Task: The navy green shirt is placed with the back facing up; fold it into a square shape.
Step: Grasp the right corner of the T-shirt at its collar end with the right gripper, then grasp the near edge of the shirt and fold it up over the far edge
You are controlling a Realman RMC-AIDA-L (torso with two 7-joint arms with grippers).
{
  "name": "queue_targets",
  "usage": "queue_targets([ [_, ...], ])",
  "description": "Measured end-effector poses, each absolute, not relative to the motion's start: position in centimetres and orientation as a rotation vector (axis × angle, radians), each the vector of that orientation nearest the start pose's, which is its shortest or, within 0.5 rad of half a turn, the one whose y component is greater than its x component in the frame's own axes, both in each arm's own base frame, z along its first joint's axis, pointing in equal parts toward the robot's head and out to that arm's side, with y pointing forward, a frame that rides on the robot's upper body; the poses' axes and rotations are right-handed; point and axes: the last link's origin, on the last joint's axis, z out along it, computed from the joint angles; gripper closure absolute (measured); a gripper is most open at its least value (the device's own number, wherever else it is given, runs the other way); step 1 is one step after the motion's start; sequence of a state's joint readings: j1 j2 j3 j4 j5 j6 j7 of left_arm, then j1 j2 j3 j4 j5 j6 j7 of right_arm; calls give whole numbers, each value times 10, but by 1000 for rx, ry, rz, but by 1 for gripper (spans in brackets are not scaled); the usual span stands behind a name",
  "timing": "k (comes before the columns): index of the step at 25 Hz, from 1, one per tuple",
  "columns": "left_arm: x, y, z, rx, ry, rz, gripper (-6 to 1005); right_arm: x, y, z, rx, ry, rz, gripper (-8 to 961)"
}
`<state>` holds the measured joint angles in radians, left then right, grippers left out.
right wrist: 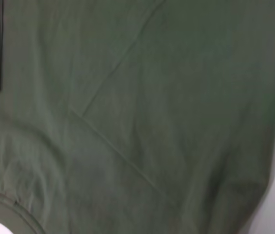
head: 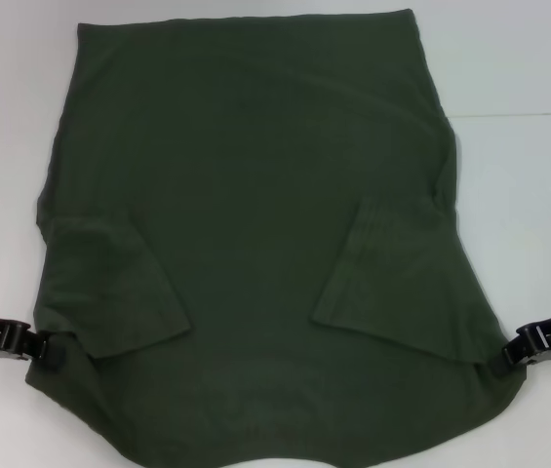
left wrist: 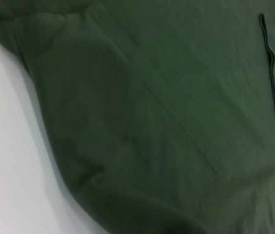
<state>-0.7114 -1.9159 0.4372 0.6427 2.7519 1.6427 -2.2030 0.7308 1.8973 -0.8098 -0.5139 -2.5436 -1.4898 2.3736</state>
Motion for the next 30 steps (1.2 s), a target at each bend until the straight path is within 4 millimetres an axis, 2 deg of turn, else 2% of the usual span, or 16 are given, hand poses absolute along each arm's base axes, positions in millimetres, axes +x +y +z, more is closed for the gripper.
queue_targets([
  [1, -314, 344, 63, -2424, -1716, 44, 981, 305, 354, 26, -2402, 1778, -206, 740],
  [3, -314, 344, 63, -2424, -1716, 44, 981, 304, 354, 26, -2404, 1778, -207, 930],
  [16, -309, 345, 69, -2460, -1691, -8, 981, 306, 350, 32, -2447, 1753, -205, 932],
  [26, -307, 342, 83, -2514, -1626, -53, 981, 316, 347, 62, -2459, 1718, -93, 933],
  [30, -307, 341, 86, -2520, -1617, -67, 982, 318, 343, 66, -2479, 1707, -59, 933],
])
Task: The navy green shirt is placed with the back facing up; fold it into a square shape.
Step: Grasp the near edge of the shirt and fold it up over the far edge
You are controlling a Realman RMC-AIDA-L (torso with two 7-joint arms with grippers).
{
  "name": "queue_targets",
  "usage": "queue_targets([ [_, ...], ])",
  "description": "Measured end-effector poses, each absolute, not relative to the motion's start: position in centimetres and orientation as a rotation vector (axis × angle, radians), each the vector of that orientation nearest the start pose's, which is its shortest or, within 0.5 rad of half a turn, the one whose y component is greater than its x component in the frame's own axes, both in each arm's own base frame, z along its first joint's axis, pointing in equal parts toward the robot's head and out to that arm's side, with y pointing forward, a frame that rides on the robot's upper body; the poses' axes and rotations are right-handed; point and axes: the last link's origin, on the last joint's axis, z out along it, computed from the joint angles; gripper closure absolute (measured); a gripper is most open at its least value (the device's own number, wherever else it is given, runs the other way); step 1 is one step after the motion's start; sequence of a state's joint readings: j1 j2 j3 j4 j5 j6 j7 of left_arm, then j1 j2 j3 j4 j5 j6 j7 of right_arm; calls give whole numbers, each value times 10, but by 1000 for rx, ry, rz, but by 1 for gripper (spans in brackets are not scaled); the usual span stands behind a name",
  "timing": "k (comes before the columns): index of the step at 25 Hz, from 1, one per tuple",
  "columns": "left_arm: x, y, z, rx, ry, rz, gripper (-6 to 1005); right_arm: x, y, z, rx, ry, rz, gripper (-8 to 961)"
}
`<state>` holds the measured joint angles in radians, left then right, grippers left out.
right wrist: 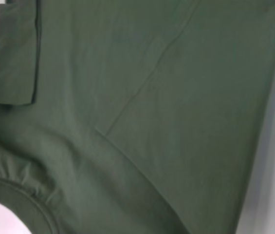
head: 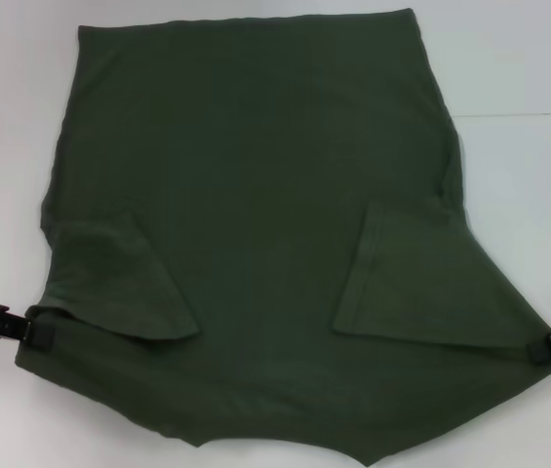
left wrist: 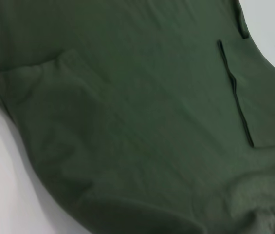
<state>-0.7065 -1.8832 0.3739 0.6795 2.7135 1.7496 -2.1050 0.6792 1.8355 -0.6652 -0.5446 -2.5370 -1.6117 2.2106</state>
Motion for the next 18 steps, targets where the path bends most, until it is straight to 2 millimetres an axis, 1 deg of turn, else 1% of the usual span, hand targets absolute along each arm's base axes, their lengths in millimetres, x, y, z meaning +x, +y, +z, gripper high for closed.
queue_targets([
  [5, -303, 339, 89, -2557, -1599, -108, 982, 320, 339, 67, -2494, 1697, -51, 932],
  [9, -300, 337, 91, -2588, -1584, -145, 981, 320, 334, 71, -2537, 1675, 3, 932],
  [18, -306, 326, 97, -2608, -1568, -183, 981, 329, 319, 76, -2582, 1644, 54, 933],
])
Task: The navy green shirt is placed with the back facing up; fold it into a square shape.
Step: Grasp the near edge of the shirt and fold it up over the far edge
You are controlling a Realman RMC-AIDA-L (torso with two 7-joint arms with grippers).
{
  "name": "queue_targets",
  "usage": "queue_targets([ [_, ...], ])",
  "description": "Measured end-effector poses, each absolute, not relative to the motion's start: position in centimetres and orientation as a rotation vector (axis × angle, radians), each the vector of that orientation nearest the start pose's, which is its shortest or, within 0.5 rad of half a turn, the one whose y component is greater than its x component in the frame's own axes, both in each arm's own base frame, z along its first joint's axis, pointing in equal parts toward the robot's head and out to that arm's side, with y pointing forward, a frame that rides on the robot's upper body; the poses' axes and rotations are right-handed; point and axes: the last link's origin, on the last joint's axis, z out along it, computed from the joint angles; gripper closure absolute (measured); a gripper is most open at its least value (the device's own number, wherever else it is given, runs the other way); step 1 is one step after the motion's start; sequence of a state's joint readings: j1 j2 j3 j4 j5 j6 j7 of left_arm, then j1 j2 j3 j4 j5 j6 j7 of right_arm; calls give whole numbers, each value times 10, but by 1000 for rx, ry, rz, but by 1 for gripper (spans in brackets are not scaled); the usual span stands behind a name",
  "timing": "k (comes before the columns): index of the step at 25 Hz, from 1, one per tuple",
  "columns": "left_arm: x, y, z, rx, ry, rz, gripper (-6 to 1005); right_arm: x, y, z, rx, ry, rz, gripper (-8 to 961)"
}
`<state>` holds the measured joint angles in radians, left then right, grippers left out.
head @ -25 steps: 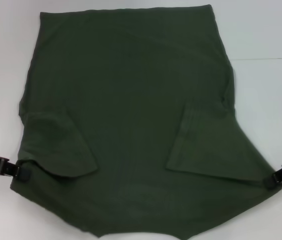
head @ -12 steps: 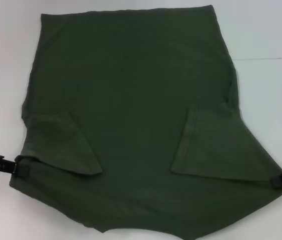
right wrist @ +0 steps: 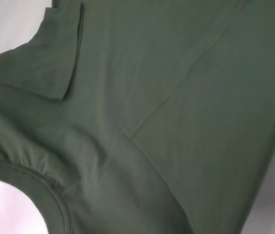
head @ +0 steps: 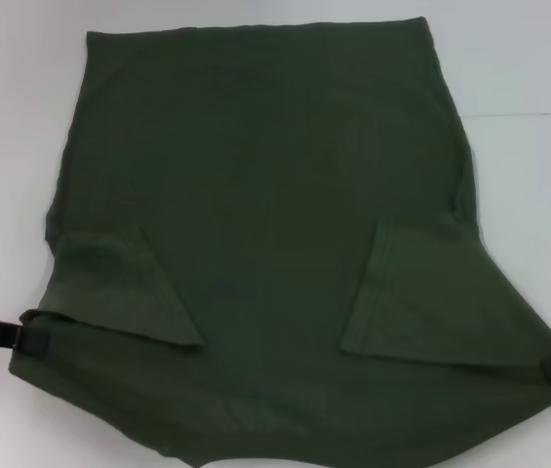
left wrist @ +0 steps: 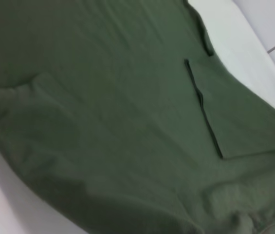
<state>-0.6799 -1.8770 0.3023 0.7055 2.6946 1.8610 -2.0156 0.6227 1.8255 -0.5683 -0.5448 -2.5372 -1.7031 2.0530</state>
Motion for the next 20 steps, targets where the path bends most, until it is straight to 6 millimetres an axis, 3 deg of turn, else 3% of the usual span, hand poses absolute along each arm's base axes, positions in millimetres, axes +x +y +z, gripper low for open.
queue_targets([
  [8, -302, 325, 100, -2617, -1533, -282, 982, 330, 321, 82, -2571, 1605, 141, 933],
  [20, -298, 351, 102, -2476, -1472, -429, 982, 314, 349, 87, -2476, 1509, 386, 933],
])
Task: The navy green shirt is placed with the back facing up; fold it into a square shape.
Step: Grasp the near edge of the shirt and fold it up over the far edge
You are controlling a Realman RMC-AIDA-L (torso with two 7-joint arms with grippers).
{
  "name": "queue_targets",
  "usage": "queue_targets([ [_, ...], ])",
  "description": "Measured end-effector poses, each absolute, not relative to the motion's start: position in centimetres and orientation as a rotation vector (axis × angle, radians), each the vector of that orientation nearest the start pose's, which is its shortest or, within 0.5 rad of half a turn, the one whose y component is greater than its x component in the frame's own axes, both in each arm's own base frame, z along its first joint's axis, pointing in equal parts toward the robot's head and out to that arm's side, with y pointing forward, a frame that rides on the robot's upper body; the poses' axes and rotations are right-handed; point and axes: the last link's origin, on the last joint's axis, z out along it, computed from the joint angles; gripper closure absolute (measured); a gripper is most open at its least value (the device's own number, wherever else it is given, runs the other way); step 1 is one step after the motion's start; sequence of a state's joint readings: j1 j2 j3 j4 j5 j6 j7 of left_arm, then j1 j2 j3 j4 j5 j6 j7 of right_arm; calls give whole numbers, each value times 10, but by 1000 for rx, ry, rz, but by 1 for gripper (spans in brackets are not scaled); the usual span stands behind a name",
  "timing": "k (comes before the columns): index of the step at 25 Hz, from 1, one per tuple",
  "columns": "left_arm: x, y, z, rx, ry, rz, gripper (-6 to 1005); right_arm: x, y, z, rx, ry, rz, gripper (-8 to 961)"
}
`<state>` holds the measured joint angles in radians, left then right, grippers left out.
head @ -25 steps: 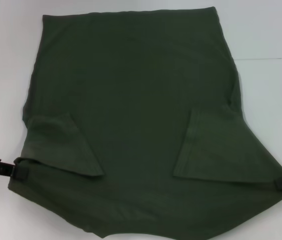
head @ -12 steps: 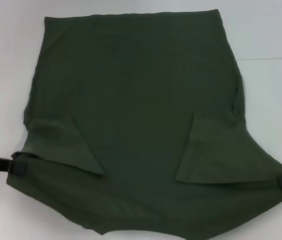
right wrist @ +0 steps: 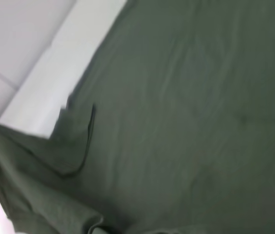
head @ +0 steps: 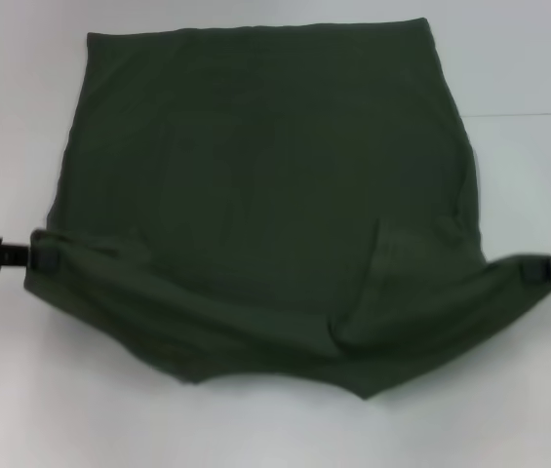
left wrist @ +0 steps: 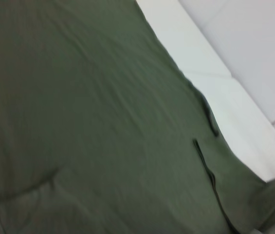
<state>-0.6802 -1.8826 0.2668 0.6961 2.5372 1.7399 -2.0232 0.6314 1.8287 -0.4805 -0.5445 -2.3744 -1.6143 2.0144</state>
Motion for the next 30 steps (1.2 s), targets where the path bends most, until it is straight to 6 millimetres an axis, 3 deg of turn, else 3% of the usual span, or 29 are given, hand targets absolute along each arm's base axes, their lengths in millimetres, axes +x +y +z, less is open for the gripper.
queue_targets([
  [12, -291, 389, 102, -2291, -1369, -623, 983, 297, 384, 97, -2306, 1415, 656, 932],
  [22, -286, 420, 84, -2111, -1233, -720, 983, 282, 419, 78, -2119, 1342, 762, 932],
  [30, -277, 445, 67, -2000, -1152, -730, 982, 274, 436, 64, -2007, 1265, 810, 933],
])
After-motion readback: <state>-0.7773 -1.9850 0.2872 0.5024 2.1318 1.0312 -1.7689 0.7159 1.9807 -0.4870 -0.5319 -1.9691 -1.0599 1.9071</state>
